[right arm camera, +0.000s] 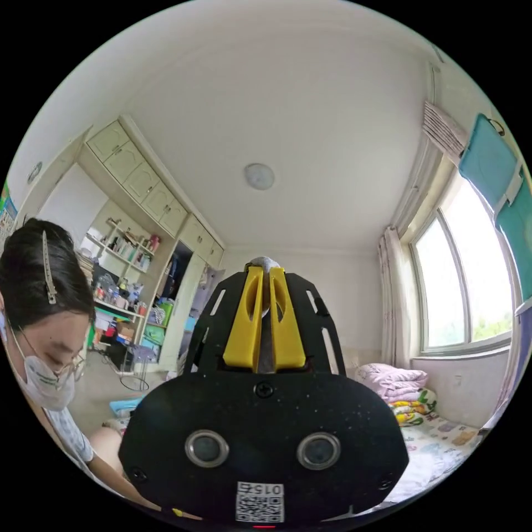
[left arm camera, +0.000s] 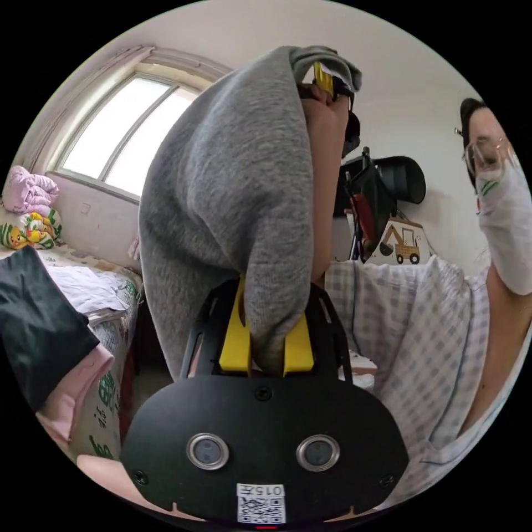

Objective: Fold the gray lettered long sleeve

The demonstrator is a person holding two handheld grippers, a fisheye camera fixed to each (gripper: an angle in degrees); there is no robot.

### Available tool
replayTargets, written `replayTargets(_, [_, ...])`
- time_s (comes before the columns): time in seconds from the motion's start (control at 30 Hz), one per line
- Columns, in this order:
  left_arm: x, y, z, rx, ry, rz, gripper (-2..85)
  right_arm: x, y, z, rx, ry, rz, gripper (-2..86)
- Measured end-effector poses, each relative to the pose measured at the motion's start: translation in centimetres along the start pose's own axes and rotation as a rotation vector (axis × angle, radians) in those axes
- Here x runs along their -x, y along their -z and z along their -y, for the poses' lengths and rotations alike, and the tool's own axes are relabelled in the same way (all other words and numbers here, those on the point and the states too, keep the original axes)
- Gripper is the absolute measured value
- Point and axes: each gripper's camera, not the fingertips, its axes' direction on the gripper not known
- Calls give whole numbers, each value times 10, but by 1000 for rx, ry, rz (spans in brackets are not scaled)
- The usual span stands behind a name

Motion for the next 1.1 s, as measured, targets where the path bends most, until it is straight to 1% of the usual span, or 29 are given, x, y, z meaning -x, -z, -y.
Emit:
replayTargets(0.03, [-5,28,5,-39,19,5,77,8,3,-1,-19,-12,22,-2])
replayTargets(0.1, [-21,73,17,-69,-1,83,76,45,10,-4,-85,-29,102,-1])
replayTargets(0.17, [-51,140,39,-109,-62,267,74,75,10,-8,-124,-18,145,0])
replayTargets(0.2, [-59,158,45,-123,-71,316,73,92,8,-13,-147,-15,182,1])
replayTargets(0.27, [-86,231,70,-196,-83,500,72,111,5,-24,-175,-24,236,2])
replayTargets(0.3, [-93,250,76,-217,-87,545,72,120,3,-33,-191,-34,264,2])
replayTargets(0.37, [-117,316,101,-278,-89,707,72,126,-2,-52,-198,-55,292,3])
replayTargets(0.4, [-123,330,108,-283,-89,747,72,126,-8,-69,-183,-75,312,3])
replayTargets(0.47, [-144,374,133,-297,-103,929,73,123,-20,-102,-144,-96,311,4])
replayTargets(0.5, [-148,383,138,-300,-107,975,74,118,-31,-129,-104,-110,295,4])
replayTargets(0.57, [-150,416,156,-317,-79,1122,75,107,-49,-177,-23,-136,281,5])
replayTargets(0.63, [-142,438,166,-336,-39,1210,75,93,-67,-235,89,-163,266,5])
replayTargets(0.67, [-132,452,170,-346,0,1254,76,82,-76,-283,175,-186,261,6])
replayTargets(0.73, [-109,470,174,-342,62,1294,77,63,-93,-391,389,-225,250,8])
replayTargets(0.77, [-87,481,175,-322,116,1311,79,59,-97,-421,450,-232,238,9])
replayTargets(0.8, [-74,486,176,-306,150,1315,80,54,-108,-483,595,-228,209,10])
replayTargets(0.83, [-43,495,176,-265,226,1322,81,53,-113,-514,672,-220,190,11])
replayTargets(0.9, [10,505,172,-180,347,1329,83,53,-122,-626,905,-132,56,12])
replayTargets(0.93, [48,508,167,-110,425,1319,86,54,-119,-667,933,-69,-68,4])
replayTargets(0.97, [85,507,159,-49,495,1306,88,54,-117,-681,921,-35,-122,2])
replayTargets(1.0, [102,506,153,-31,525,1300,89,53,-112,-702,881,15,-209,-2])
replayTargets(1.07, [151,501,131,-41,611,1244,93,52,-115,-723,834,62,-225,-1])
replayTargets(1.1, [160,501,129,-58,644,1211,94,56,-123,-736,818,99,-158,5])
